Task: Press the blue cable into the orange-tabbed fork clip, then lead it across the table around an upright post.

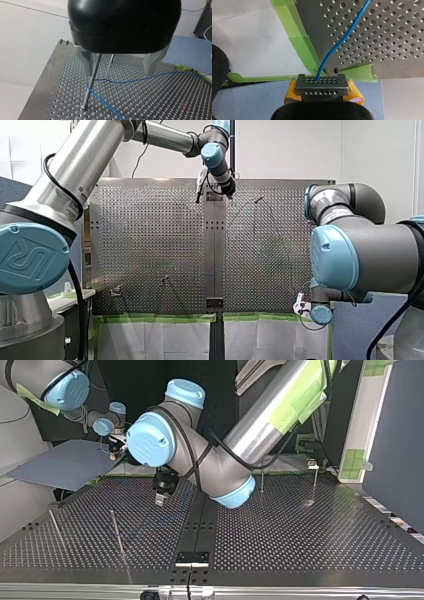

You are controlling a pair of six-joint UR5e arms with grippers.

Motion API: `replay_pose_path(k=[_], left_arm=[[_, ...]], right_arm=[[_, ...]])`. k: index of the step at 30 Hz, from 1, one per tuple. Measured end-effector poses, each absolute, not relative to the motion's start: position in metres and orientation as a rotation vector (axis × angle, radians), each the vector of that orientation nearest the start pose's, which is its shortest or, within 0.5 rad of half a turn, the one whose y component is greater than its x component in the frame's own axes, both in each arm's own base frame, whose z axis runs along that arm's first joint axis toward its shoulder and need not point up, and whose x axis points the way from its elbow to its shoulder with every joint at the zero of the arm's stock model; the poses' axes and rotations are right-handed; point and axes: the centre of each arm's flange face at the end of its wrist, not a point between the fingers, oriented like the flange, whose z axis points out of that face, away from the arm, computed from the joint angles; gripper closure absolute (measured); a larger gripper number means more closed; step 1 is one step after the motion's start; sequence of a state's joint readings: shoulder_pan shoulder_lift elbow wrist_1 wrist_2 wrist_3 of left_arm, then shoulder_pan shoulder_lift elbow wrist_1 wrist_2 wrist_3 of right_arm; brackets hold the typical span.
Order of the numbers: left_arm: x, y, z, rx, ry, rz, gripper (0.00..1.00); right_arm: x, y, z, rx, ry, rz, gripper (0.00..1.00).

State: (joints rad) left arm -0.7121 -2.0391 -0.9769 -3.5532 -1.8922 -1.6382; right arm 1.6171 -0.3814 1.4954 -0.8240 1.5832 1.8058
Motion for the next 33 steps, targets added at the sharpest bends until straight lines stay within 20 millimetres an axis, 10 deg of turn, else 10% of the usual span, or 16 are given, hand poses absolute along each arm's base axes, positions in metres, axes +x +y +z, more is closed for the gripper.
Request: replay_pose_path(k=[33], left_arm=[[0.398,-0.471,0.495,0.291,1.748,-0.386,0.0]], right_arm=[[0.163,-0.627,-0.155,1.311,-1.594,1.223,1.0]])
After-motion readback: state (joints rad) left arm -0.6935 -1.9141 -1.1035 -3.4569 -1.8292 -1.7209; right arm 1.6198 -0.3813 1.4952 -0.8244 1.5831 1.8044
